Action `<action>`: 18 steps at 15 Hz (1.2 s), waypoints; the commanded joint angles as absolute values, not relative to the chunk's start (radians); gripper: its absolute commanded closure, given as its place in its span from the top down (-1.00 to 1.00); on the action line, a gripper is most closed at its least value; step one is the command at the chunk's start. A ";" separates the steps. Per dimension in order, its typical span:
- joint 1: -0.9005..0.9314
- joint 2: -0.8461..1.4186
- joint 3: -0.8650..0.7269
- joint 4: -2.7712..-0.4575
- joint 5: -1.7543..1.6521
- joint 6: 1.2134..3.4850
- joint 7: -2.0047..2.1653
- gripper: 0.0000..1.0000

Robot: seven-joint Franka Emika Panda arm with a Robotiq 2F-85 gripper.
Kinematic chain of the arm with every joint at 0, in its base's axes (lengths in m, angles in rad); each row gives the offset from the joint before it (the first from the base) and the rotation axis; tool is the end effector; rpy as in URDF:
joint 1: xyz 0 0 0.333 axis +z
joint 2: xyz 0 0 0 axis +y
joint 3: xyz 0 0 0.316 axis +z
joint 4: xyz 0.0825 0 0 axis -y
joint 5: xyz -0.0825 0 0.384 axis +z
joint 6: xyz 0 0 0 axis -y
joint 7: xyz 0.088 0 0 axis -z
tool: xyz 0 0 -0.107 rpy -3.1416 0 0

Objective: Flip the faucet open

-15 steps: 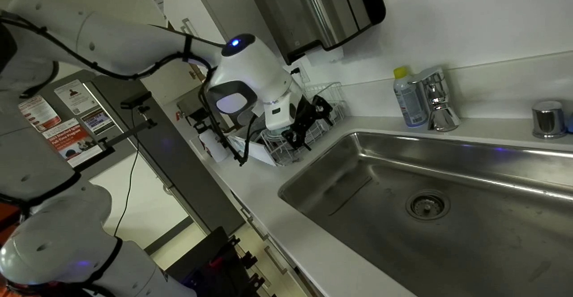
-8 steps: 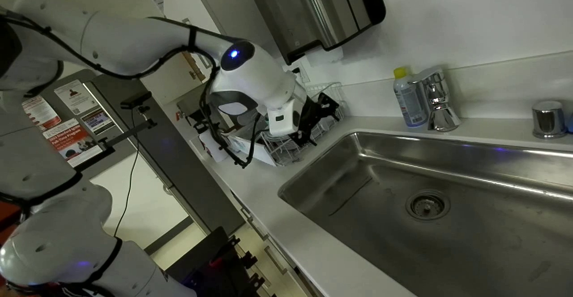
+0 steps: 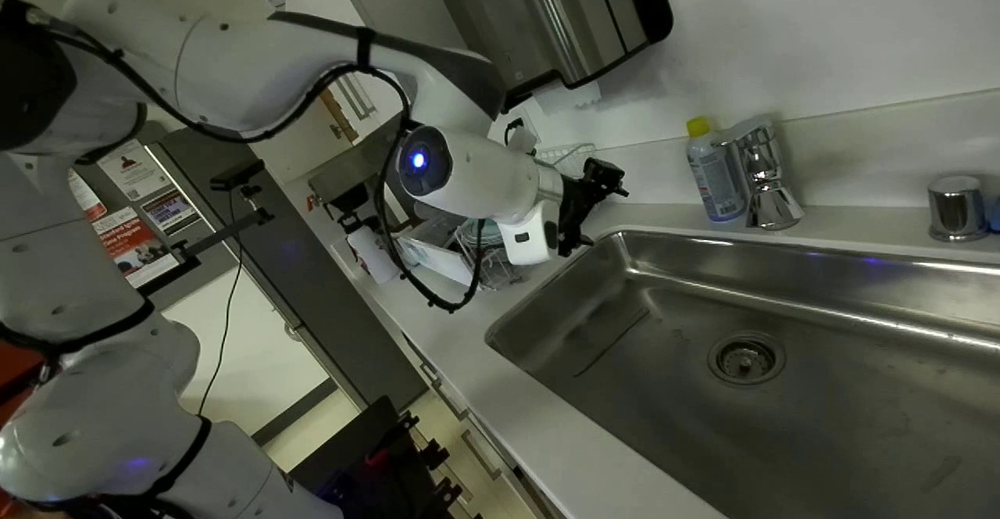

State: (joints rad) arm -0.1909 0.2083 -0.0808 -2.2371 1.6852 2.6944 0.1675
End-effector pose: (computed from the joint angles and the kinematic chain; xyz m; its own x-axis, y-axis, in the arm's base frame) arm 0.5105 -0.1763 0.2786 -0.1663 -0.8592 -0.4839 -0.6886 0.4525 -0.5667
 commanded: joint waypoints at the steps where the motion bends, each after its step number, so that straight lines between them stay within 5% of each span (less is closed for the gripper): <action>1: -0.209 0.259 -0.088 -2.162 1.966 2.717 -0.110 1.00; 9: -0.128 0.318 -0.188 -2.104 2.588 2.678 -0.805 1.00; 18: -0.094 0.312 -0.223 -2.097 2.607 2.655 -0.866 1.00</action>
State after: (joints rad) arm -0.1183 0.3127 -0.2053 -2.1146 2.5283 2.6855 -0.7568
